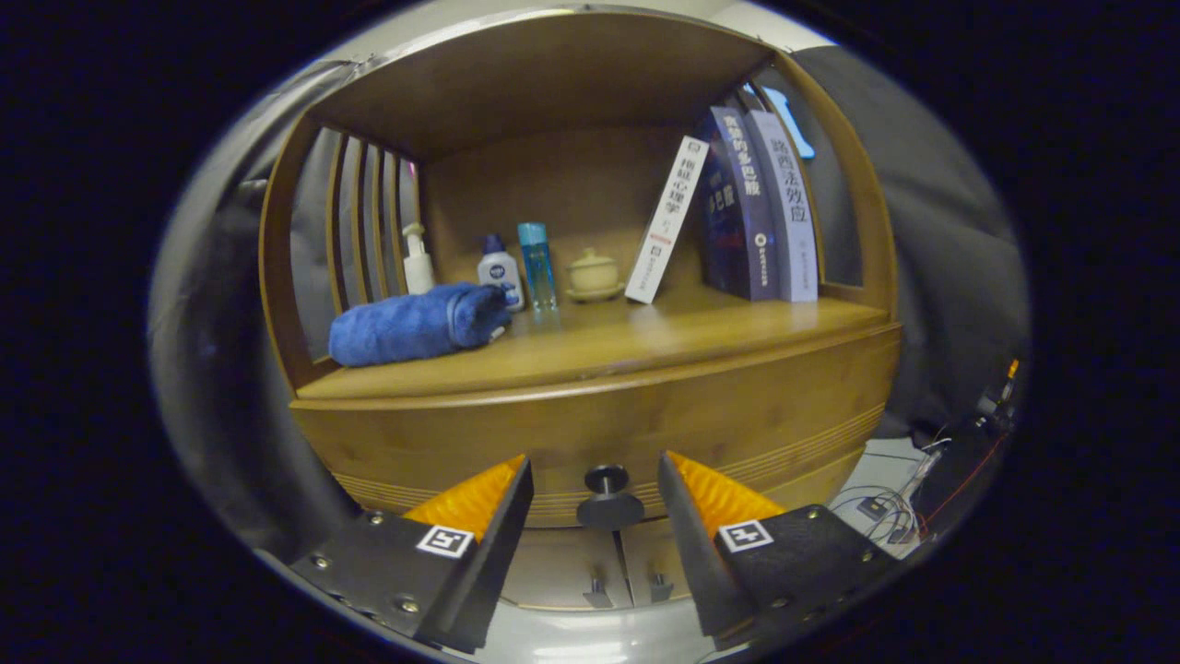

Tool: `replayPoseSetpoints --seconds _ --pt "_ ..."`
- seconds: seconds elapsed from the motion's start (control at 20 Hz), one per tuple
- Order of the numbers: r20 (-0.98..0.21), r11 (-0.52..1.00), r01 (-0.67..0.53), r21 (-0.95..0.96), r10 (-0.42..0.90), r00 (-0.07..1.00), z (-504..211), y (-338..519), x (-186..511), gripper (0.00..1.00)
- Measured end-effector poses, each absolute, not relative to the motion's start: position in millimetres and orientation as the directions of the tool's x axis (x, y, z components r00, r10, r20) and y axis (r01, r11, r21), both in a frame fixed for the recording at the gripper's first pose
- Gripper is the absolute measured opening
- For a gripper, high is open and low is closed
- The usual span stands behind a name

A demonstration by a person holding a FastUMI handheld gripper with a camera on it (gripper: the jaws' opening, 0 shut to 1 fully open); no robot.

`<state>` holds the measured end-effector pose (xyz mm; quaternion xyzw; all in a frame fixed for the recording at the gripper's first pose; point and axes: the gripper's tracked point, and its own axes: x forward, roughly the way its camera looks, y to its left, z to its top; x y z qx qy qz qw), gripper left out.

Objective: Pull open the drawer, take out the items inside it, and place them on the countertop above the cabinet.

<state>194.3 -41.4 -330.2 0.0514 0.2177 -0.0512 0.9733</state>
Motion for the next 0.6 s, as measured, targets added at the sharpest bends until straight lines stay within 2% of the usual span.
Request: replayPoseSetpoints --seconds 0.1,0.15,0.2,0.45,0.5,0.6 --pt "-0.475 0.992 0.114 0.050 -0.077 0.877 -349 -44 199 0.79" --pt "-0.483 0.993 0.105 0.050 -0.068 0.873 -353 -43 206 0.62" --pt "-0.488 0.993 0.112 0.030 -0.083 0.869 -355 -46 199 0.60" --pt "-0.478 0.993 0.112 0.032 -0.083 0.874 -353 -50 203 0.39" --pt "-0.481 0.993 0.111 0.041 -0.078 0.873 -353 -48 202 0.39" --pt "-0.479 0.993 0.110 0.043 -0.077 0.874 -353 -47 202 0.33"
